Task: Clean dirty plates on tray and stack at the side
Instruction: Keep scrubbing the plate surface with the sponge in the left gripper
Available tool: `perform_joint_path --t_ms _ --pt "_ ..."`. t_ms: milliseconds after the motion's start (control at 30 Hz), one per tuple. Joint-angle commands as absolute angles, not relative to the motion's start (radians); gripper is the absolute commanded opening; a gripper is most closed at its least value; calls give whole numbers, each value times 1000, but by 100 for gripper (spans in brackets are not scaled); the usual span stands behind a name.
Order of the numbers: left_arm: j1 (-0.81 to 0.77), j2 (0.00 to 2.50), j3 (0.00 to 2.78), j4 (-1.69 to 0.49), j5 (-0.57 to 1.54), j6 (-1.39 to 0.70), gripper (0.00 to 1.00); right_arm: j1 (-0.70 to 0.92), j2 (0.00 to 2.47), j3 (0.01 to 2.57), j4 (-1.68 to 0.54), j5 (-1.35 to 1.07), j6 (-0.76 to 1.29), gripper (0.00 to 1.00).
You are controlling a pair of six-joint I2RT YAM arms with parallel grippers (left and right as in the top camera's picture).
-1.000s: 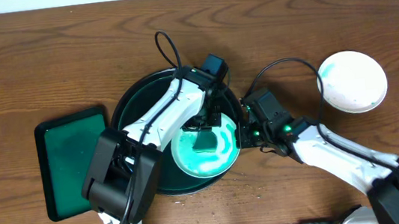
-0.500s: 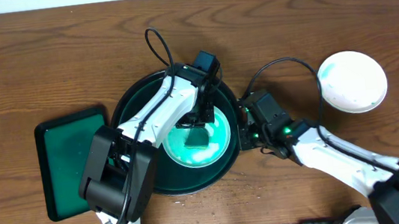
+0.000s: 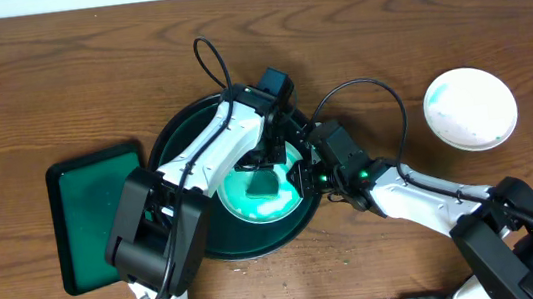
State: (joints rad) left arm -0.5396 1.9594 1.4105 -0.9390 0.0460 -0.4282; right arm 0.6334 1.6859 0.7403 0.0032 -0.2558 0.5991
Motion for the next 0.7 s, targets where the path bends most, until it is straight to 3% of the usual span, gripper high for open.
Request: perform_joint_path --t_ms 0,200,467,667 --pt "-540 1947 1415 -945 33 -419 7 636 1713 730 -20 -231 625 29" --pt "-540 1947 1415 -944 33 -419 7 636 1701 756 -68 -235 601 33" --pt "-540 1947 1415 -940 33 -419 7 636 1660 941 -347 -78 439 34" --pt "-540 1947 1415 -935 33 -419 7 636 1672 957 -380 -56 476 33"
